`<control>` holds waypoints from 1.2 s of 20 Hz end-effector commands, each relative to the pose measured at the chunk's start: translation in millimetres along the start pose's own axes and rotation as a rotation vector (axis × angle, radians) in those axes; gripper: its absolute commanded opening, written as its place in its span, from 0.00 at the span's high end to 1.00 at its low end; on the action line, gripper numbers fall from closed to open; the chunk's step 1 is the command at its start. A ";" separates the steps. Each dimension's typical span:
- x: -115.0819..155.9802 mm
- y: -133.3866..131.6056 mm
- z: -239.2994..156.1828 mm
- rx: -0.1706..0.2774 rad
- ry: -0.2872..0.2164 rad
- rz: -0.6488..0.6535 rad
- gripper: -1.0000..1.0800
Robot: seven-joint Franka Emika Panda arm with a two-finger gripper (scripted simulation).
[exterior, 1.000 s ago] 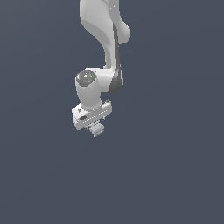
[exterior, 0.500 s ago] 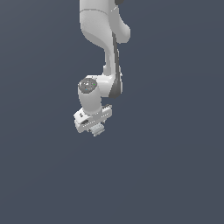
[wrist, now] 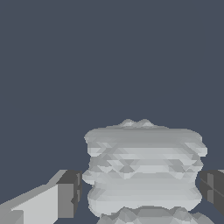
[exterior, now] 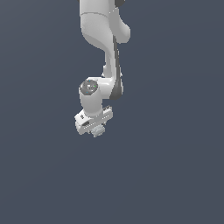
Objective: Pick up the object and move it to a goal position.
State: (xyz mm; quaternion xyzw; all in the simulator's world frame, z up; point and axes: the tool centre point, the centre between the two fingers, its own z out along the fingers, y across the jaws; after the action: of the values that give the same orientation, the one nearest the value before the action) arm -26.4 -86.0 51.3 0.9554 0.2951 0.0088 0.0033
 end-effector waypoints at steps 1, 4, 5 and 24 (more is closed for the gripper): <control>-8.0 -1.0 9.9 0.011 -0.015 0.007 1.00; -8.0 -1.0 9.9 0.011 -0.015 0.007 1.00; -8.0 -1.0 9.9 0.011 -0.015 0.007 1.00; 5.0 -81.8 -28.0 0.004 -0.007 0.003 1.00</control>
State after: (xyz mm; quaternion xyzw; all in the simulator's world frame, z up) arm -61.8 -28.2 73.5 0.9559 0.2935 0.0053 0.0025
